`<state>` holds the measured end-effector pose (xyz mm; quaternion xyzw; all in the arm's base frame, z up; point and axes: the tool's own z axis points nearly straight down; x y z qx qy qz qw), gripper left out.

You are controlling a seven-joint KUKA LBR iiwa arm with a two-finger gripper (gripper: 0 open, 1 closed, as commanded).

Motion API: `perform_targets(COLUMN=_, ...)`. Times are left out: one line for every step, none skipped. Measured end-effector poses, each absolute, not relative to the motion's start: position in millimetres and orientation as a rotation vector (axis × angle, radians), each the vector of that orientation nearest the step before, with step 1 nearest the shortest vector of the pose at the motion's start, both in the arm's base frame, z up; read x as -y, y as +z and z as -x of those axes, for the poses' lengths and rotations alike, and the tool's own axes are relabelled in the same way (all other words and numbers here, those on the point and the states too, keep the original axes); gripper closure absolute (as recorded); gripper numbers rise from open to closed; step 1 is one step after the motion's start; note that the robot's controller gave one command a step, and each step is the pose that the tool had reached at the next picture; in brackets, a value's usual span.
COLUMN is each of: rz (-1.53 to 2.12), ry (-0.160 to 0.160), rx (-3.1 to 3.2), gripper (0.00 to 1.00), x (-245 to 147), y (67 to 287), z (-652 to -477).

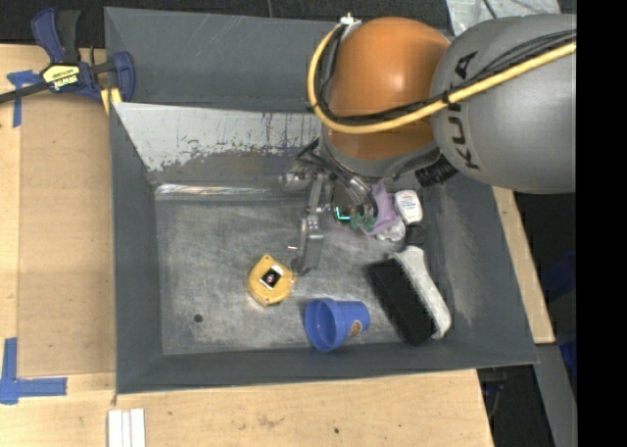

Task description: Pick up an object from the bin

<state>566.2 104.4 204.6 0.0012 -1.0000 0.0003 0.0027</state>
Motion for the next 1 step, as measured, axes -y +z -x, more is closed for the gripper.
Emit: perform_targets(rz=-0.001, ry=-0.002, rx=3.145, gripper=0.00, x=-104.2, y=209.3, z=-567.7)
